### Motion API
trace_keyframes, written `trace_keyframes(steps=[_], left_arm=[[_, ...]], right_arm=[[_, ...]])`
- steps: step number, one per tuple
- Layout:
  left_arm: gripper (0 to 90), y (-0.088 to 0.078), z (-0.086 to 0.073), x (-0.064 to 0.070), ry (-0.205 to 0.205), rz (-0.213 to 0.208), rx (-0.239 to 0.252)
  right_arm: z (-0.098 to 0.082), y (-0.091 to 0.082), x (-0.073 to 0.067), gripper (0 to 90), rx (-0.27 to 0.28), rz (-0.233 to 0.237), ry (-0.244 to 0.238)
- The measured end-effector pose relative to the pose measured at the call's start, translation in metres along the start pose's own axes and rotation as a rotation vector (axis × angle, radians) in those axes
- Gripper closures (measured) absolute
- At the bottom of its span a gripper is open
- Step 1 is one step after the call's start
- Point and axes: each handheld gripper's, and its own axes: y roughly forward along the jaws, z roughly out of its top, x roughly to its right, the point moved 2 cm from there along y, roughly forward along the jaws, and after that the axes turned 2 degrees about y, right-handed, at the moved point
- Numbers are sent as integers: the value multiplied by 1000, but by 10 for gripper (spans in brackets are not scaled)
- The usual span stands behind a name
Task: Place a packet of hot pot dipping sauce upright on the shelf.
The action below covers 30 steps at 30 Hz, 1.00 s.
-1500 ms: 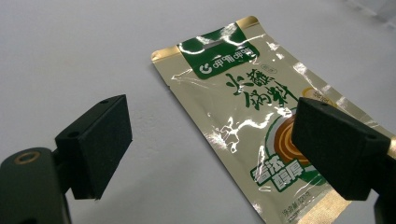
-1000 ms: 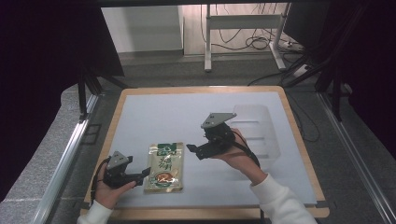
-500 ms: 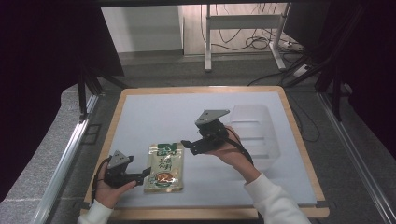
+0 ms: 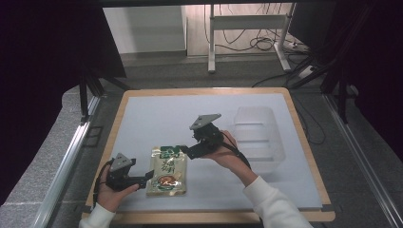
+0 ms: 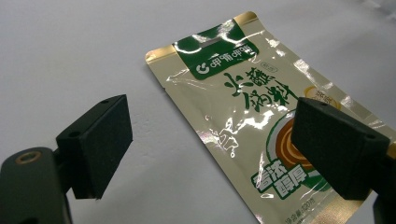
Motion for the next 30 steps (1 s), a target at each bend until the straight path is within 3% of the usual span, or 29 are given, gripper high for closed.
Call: trace_keyframes(steps=[10, 19, 30], left_arm=[[128, -4, -6, 2, -3, 18, 4], [129, -6, -10, -1, -16, 28, 6], [130, -7, -12, 1, -11, 45, 7]], right_arm=[[-6, 32, 6, 202, -68, 15, 12], [-14, 62, 19, 215, -131, 41, 70], [-18, 99, 38, 300, -192, 98, 146]])
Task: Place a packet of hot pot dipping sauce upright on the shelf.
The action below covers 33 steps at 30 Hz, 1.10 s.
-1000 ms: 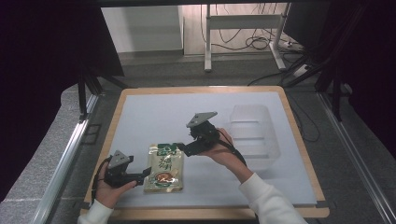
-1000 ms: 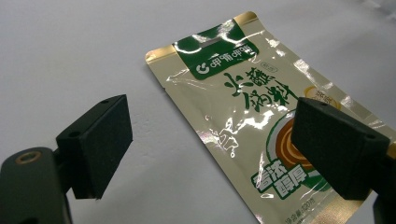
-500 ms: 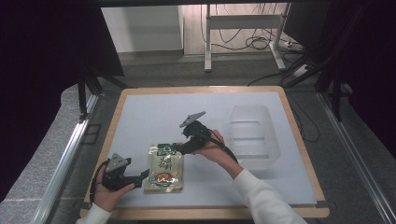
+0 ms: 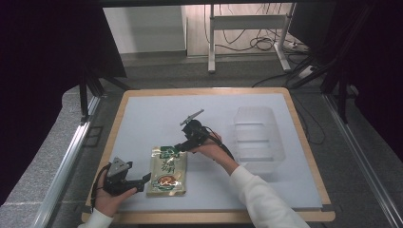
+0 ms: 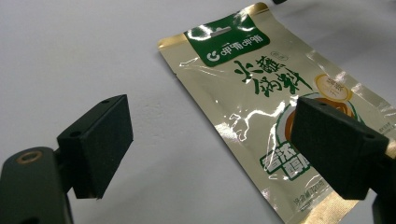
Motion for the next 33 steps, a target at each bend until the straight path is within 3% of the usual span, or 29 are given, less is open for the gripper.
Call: trace_keyframes(steps=[10, 21, 26, 30, 33], left_arm=[[130, 1, 0, 0, 4, -1, -3], [132, 1, 1, -1, 5, -7, 4], [132, 1, 2, -3, 4, -9, 4], [132, 2, 3, -3, 7, -12, 3], [132, 3, 3, -3, 8, -14, 4]], right_arm=[[-8, 20, 3, 375, -83, 44, -5], [-9, 16, -1, 460, -96, 103, -16], [-8, 4, -5, 527, -89, 181, -29], [-8, 4, -10, 535, -102, 205, -51], [-10, 7, -11, 538, -110, 192, -58]])
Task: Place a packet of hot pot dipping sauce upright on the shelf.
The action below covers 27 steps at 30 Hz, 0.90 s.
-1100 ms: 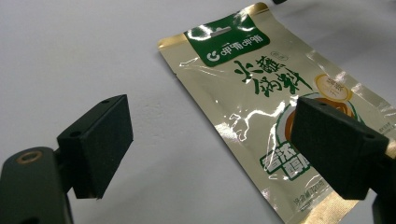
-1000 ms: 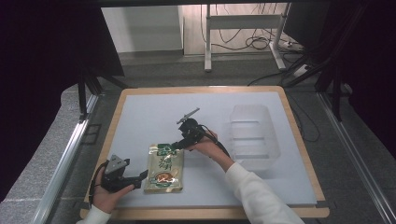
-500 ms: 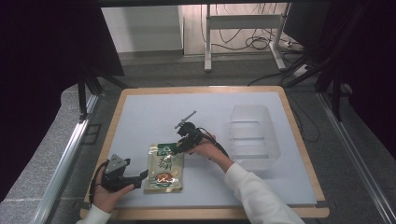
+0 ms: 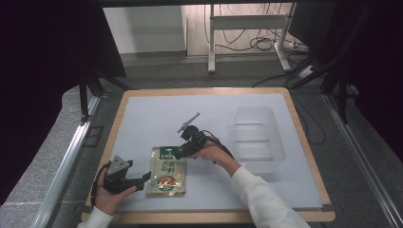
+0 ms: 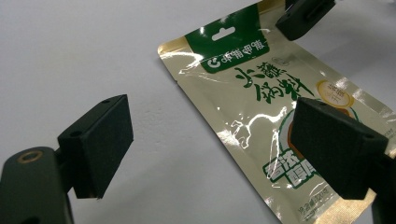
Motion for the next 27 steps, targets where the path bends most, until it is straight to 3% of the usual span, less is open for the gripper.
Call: trace_keyframes(steps=[4, 7, 8, 9, 11, 20, 27], left_arm=[[131, 1, 0, -1, 1, -3, -1], [131, 0, 1, -1, 2, -3, 1], [131, 0, 1, -1, 2, -3, 1], [131, 0, 0, -2, 1, -3, 1], [131, -1, 0, -3, -1, -1, 3], [131, -2, 0, -4, -4, 6, 6], [131, -2, -1, -7, -7, 14, 6]], right_arm=[[-5, 9, 3, 613, -16, -35, -2], [-6, 12, 1, 737, -8, -58, -35], [-6, 12, 1, 737, -8, -58, -35], [-5, 10, -1, 816, -2, -81, -58], [-4, 7, -2, 869, 6, -66, -63], [0, -4, -12, 890, 15, -61, -110], [7, -22, -23, 892, 70, -59, -152]])
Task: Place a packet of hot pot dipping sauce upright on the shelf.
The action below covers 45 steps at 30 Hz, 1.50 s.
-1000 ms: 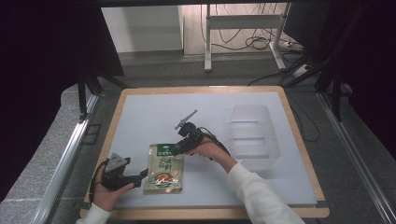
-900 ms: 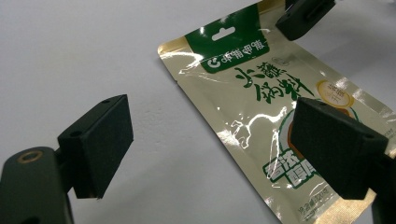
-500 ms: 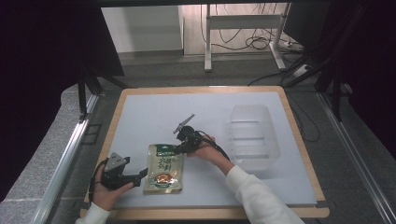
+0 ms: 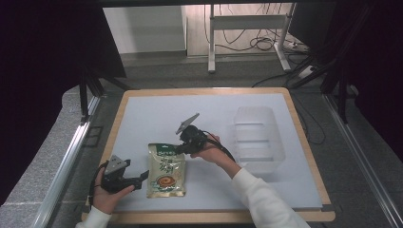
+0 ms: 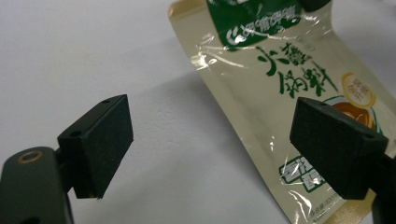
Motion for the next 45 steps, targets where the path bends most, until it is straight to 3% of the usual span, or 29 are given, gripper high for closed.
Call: trace_keyframes(steps=[8, 28, 45], left_arm=[[131, 1, 0, -2, 1, 4, -3], [131, 3, 0, -2, 6, 7, -7], [131, 3, -1, -3, 5, 12, -9]], right_arm=[[10, -25, -11, 893, 71, -10, -48], [23, -77, -25, 895, 203, -43, -115], [25, -99, -33, 896, 256, -90, -155]])
